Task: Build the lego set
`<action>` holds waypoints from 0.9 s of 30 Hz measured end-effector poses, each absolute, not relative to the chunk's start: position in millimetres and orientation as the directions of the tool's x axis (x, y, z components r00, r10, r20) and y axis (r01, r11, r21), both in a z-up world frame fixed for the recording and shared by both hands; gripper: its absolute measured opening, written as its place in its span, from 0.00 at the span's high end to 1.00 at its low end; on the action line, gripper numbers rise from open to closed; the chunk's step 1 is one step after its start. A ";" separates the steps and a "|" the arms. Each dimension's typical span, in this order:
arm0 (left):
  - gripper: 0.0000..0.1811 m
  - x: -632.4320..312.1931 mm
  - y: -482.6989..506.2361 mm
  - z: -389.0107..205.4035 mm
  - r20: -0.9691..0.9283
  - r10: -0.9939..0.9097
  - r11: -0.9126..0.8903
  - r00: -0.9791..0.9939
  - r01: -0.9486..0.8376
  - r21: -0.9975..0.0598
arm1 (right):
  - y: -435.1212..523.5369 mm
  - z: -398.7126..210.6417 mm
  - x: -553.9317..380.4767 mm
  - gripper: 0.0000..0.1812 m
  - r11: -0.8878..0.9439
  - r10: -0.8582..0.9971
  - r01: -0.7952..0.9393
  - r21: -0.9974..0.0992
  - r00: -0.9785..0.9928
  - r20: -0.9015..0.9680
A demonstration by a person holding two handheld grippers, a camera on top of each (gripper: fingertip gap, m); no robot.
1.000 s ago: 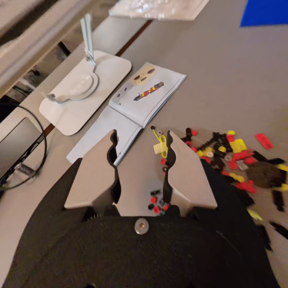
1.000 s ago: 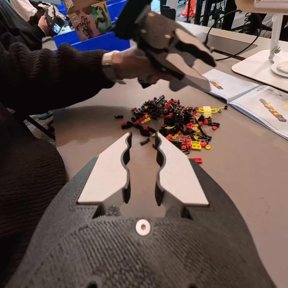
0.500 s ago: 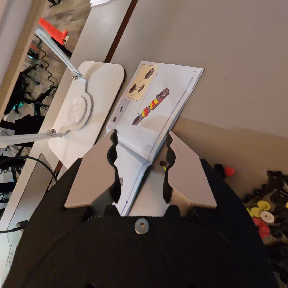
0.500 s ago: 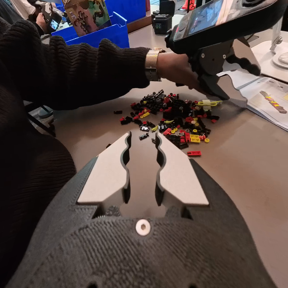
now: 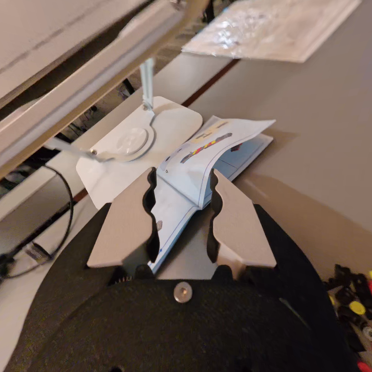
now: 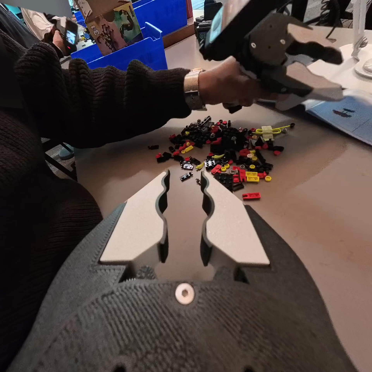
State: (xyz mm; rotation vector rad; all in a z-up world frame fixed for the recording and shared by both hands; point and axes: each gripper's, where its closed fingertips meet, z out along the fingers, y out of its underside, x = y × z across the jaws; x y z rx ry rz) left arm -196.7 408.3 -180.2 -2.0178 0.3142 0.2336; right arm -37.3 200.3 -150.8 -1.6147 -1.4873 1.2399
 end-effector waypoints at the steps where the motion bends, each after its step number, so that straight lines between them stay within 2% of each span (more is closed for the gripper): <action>1: 0.71 -203.4 404.7 -176.6 -0.232 -0.078 -0.424 0.970 -0.243 -0.873 | 200.1 -150.6 -37.3 0.84 -0.181 0.971 0.399 -0.899 -0.070 -0.227; 3: 0.71 -219.2 394.4 -176.3 -0.057 0.001 -0.427 0.998 -0.051 -0.903 | 200.5 -150.0 -37.1 0.84 -0.181 0.972 0.396 -0.900 -0.069 -0.225; 5: 0.70 -235.1 380.8 -183.4 0.155 0.077 -0.448 0.985 0.173 -0.877 | 200.7 -149.9 -37.2 0.84 -0.185 0.971 0.395 -0.900 -0.069 -0.229; 8: 0.70 -256.8 359.9 -197.1 0.424 0.178 -0.466 0.888 0.456 -0.758 | 200.8 -150.4 -37.8 0.84 -0.191 0.969 0.395 -0.899 -0.069 -0.236; 11: 0.71 -268.3 343.6 -207.7 0.554 0.218 -0.463 0.803 0.585 -0.666 | 201.1 -151.4 -38.6 0.84 -0.195 0.968 0.397 -0.897 -0.067 -0.240; 13: 0.71 -269.7 337.2 -207.6 0.587 0.207 -0.455 0.783 0.608 -0.651 | 201.3 -152.4 -39.1 0.84 -0.198 0.968 0.400 -0.895 -0.066 -0.243; 16: 0.71 -270.7 332.3 -198.7 0.573 0.195 -0.422 0.796 0.596 -0.684 | 201.8 -153.9 -39.8 0.84 -0.199 0.968 0.405 -0.893 -0.062 -0.245; 19: 0.68 -285.2 331.1 -179.6 0.501 0.224 -0.334 0.836 0.549 -0.766 | 201.7 -154.6 -39.7 0.84 -0.196 0.969 0.408 -0.892 -0.061 -0.241; 23: 0.68 -299.3 329.3 -152.8 0.348 0.224 -0.244 0.910 0.398 -0.884 | 201.8 -154.5 -39.3 0.84 -0.197 0.968 0.408 -0.892 -0.062 -0.242; 27: 0.69 -298.6 330.3 -153.3 0.278 0.213 -0.262 0.937 0.329 -0.907 | 201.4 -154.3 -39.1 0.84 -0.199 0.967 0.408 -0.891 -0.064 -0.246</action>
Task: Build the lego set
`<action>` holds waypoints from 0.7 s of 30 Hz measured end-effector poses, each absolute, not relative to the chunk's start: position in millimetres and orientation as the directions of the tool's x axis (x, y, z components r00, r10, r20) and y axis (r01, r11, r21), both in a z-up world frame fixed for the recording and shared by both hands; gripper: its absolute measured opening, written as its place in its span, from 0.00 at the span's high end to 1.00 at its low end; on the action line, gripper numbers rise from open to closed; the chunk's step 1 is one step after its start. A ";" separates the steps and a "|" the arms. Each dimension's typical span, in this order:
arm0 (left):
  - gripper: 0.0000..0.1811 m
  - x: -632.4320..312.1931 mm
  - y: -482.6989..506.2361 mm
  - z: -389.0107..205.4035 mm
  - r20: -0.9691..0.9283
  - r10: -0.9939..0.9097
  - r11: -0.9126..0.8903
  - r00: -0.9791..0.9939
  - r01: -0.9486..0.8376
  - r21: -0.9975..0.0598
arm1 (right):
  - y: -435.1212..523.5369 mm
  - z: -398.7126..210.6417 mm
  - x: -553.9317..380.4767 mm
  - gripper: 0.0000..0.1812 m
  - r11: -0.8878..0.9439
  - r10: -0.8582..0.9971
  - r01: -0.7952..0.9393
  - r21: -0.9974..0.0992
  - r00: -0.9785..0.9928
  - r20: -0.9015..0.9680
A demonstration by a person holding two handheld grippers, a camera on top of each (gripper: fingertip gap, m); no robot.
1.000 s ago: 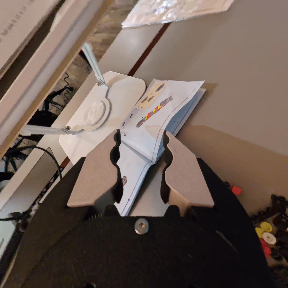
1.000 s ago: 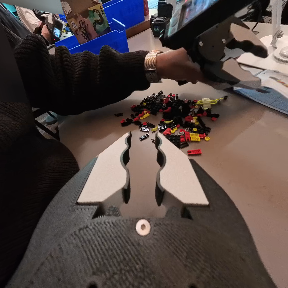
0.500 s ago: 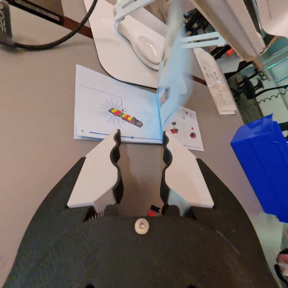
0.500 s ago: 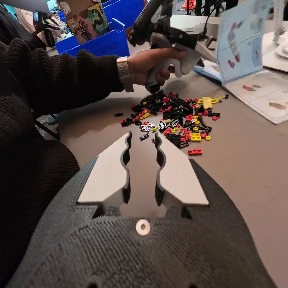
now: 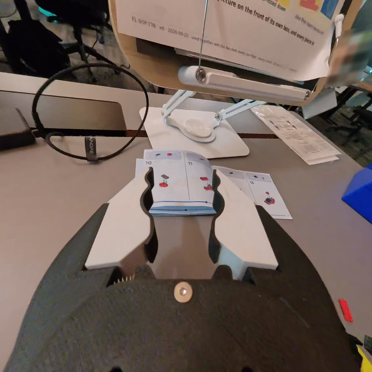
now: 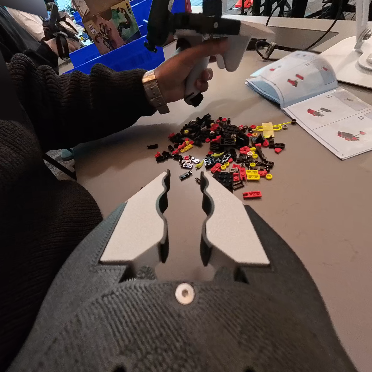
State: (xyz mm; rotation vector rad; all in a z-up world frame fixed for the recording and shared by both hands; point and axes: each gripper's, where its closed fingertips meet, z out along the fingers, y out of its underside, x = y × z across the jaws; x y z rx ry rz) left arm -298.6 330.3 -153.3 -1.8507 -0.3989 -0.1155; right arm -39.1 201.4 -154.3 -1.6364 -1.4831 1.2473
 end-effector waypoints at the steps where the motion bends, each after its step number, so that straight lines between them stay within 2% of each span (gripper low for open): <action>1: 0.69 -297.8 331.0 -154.8 0.282 0.208 -0.269 0.937 0.332 -0.904 | 201.2 -154.3 -39.0 0.84 -0.198 0.968 0.408 -0.891 -0.064 -0.244; 5: 0.71 -292.4 333.9 -162.7 0.290 0.169 -0.312 0.942 0.330 -0.891 | 201.1 -155.2 -39.0 0.84 -0.197 0.968 0.412 -0.890 -0.063 -0.244; 10: 0.71 -281.2 337.7 -186.0 0.230 0.118 -0.454 0.966 0.258 -0.853 | 200.8 -157.3 -39.4 0.84 -0.201 0.966 0.420 -0.885 -0.064 -0.250; 15: 0.71 -271.7 347.8 -188.8 0.153 0.072 -0.476 0.986 0.169 -0.863 | 200.5 -159.2 -39.8 0.84 -0.205 0.964 0.426 -0.881 -0.066 -0.257; 18: 0.72 -250.6 355.9 -196.2 0.199 0.004 -0.543 0.980 0.169 -0.823 | 200.8 -160.4 -40.0 0.84 -0.209 0.963 0.429 -0.879 -0.066 -0.261; 21: 0.78 -252.3 359.4 -210.3 0.152 0.032 -0.597 0.988 0.141 -0.790 | 200.5 -161.1 -39.8 0.84 -0.213 0.961 0.433 -0.876 -0.067 -0.267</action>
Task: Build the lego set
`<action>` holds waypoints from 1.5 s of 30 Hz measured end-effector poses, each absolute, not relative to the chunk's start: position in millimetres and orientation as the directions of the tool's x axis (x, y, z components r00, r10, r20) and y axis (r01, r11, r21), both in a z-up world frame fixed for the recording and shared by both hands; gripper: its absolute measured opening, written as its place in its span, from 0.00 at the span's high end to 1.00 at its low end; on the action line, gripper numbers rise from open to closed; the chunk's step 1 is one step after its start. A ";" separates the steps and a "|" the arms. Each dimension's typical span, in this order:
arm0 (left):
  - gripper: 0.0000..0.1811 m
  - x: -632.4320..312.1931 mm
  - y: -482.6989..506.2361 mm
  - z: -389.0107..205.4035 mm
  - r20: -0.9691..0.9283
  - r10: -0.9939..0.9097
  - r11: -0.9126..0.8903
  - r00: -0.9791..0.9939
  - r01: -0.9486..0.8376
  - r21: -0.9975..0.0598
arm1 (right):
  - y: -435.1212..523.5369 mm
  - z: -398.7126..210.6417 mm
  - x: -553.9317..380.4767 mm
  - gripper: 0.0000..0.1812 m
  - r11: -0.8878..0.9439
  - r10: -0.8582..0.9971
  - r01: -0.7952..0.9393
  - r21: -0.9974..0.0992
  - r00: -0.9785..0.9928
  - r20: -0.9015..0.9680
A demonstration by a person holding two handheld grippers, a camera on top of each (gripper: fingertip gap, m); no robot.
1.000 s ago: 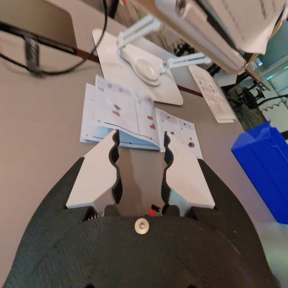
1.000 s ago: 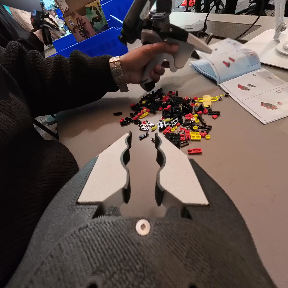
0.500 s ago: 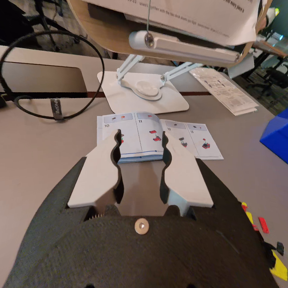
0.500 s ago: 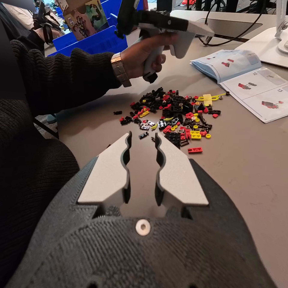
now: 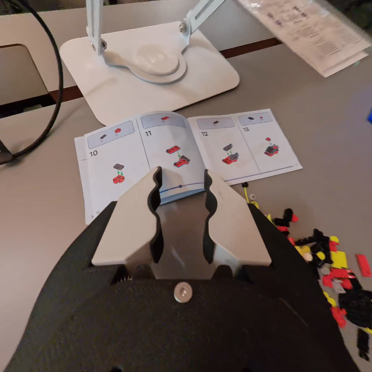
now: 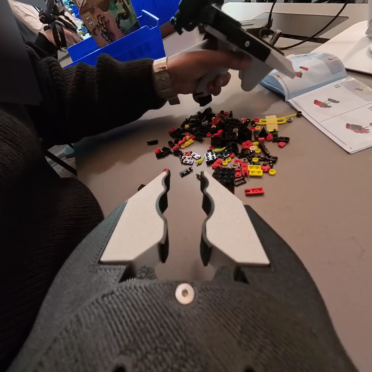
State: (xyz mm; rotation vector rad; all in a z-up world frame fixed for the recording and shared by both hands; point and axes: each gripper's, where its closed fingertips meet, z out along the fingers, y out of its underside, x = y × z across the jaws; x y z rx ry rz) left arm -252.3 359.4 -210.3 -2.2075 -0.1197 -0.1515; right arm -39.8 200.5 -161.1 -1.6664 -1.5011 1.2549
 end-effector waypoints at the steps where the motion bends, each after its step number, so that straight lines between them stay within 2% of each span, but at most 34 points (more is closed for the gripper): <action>1: 0.80 -255.2 359.3 -212.9 0.135 0.044 -0.601 0.990 0.134 -0.788 | 200.5 -160.8 -39.5 0.84 -0.213 0.961 0.432 -0.876 -0.067 -0.267; 11: 0.85 -281.2 350.2 -230.3 0.103 0.120 -0.655 0.987 0.157 -0.739 | 203.4 -160.7 -38.2 0.84 -0.234 0.957 0.430 -0.872 -0.057 -0.285; 19: 0.85 -279.3 344.3 -236.7 0.073 0.100 -0.713 0.992 0.123 -0.691 | 204.7 -161.5 -37.7 0.84 -0.249 0.952 0.430 -0.868 -0.053 -0.300; 24: 0.85 -273.2 343.1 -236.6 0.068 0.078 -0.718 0.995 0.103 -0.688 | 205.2 -162.2 -37.8 0.84 -0.256 0.950 0.432 -0.865 -0.053 -0.307; 28: 0.80 -261.7 347.0 -227.2 0.073 0.036 -0.697 0.997 0.077 -0.713 | 205.4 -162.9 -37.8 0.84 -0.260 0.949 0.434 -0.863 -0.051 -0.312; 31: 0.77 -251.2 350.4 -214.4 0.008 -0.035 -0.661 0.999 -0.017 -0.751 | 206.1 -163.4 -37.9 0.84 -0.264 0.947 0.434 -0.861 -0.050 -0.316; 35: 0.75 -243.3 350.5 -220.0 -0.114 -0.097 -0.678 0.989 -0.150 -0.720 | 206.9 -164.1 -37.8 0.84 -0.274 0.944 0.435 -0.857 -0.049 -0.327; 45: 0.79 -237.8 354.4 -237.2 -0.006 -0.087 -0.719 0.996 -0.067 -0.692 | 208.9 -165.4 -38.2 0.84 -0.287 0.940 0.436 -0.853 -0.045 -0.339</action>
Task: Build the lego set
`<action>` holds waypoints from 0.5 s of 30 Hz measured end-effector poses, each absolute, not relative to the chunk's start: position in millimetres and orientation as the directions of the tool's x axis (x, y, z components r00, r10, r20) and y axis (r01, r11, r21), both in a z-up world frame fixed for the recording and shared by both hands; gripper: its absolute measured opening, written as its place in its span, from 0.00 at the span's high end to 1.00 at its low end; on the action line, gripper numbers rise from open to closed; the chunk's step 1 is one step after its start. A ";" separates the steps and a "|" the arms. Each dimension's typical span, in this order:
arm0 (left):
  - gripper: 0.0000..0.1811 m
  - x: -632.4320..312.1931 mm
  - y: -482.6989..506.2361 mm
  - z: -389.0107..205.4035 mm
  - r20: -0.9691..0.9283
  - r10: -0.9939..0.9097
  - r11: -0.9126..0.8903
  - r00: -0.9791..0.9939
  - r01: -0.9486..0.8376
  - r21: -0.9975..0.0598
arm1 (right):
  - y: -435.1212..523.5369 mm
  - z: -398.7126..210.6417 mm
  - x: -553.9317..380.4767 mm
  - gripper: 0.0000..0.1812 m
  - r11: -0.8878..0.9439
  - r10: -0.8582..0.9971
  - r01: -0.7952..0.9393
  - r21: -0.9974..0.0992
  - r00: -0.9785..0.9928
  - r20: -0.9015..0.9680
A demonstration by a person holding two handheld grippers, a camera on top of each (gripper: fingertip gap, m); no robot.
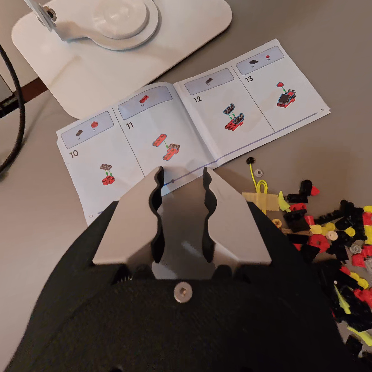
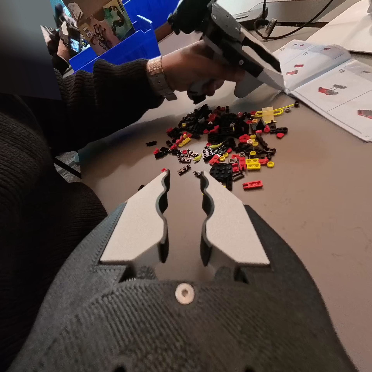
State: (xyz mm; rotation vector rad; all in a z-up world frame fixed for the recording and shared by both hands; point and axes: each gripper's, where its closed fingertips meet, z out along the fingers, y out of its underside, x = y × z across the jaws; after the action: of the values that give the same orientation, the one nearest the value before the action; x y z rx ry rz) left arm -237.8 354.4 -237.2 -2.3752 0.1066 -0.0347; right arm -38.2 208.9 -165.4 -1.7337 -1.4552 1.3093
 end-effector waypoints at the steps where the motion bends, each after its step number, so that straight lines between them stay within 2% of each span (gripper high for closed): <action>1: 0.79 -237.3 355.2 -237.6 0.007 -0.082 -0.719 0.997 -0.055 -0.693 | 209.2 -165.5 -38.2 0.84 -0.287 0.940 0.437 -0.853 -0.044 -0.338; 15: 0.79 -231.1 297.2 -155.1 0.013 -0.084 -0.534 0.996 -0.034 -0.845 | 234.6 -143.7 -30.4 0.85 -0.172 0.985 0.346 -0.922 0.076 -0.155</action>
State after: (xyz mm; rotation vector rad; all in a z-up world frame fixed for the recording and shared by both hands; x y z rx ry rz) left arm -231.1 297.2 -155.1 -2.1345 0.0817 -0.0631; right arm -30.4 234.6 -143.7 -1.6230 -1.3487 1.1045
